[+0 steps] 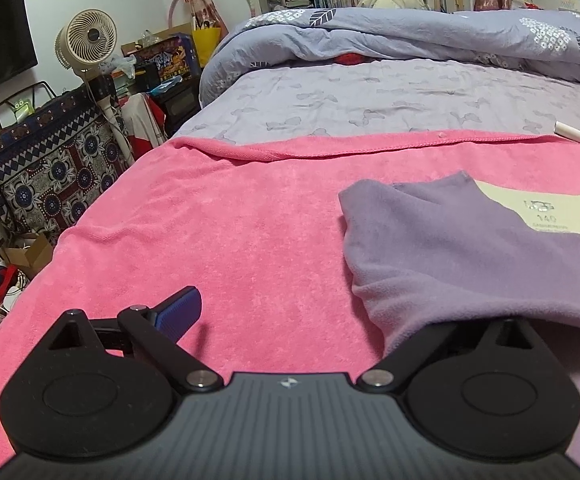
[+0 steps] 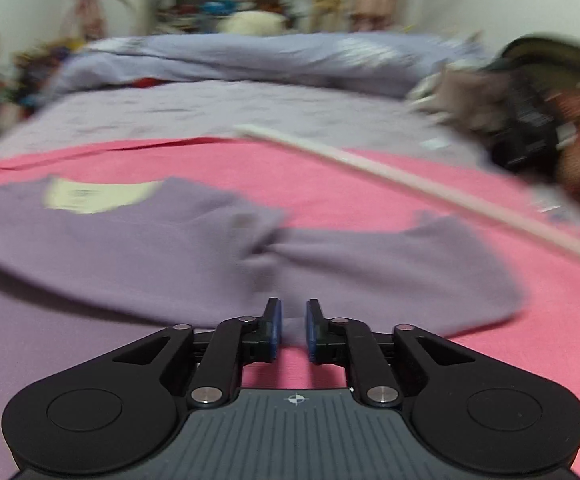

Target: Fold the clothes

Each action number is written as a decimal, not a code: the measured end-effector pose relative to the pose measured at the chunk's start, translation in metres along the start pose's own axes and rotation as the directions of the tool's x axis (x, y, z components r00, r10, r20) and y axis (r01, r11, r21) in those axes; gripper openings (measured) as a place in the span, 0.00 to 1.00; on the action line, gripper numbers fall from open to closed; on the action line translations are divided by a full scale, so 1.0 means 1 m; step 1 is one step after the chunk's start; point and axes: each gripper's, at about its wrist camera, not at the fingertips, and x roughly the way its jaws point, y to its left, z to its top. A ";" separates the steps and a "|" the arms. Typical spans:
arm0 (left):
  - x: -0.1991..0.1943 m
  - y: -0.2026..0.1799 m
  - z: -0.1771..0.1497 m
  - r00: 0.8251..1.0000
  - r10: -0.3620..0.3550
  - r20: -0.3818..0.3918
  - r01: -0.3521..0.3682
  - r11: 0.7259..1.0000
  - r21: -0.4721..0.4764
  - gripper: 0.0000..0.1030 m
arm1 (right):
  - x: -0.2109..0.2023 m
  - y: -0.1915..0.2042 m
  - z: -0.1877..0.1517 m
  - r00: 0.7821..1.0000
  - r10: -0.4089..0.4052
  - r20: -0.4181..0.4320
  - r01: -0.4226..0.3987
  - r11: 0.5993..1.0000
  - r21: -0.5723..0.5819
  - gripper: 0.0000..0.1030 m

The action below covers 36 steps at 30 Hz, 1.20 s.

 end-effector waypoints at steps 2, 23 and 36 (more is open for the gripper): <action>0.000 0.000 0.000 1.000 0.002 -0.001 -0.002 1.000 0.003 0.96 | -0.003 -0.010 0.002 1.000 -0.013 0.019 0.013 1.000 0.021 0.16; 0.002 -0.006 -0.004 1.000 0.030 0.010 -0.030 0.998 0.047 0.97 | 0.061 -0.199 -0.030 1.000 0.008 0.017 -0.018 0.643 0.766 0.14; 0.002 -0.009 -0.004 0.999 0.035 0.013 -0.036 0.998 0.055 0.97 | -0.024 -0.027 0.060 0.885 0.391 0.253 -0.442 0.877 0.191 0.13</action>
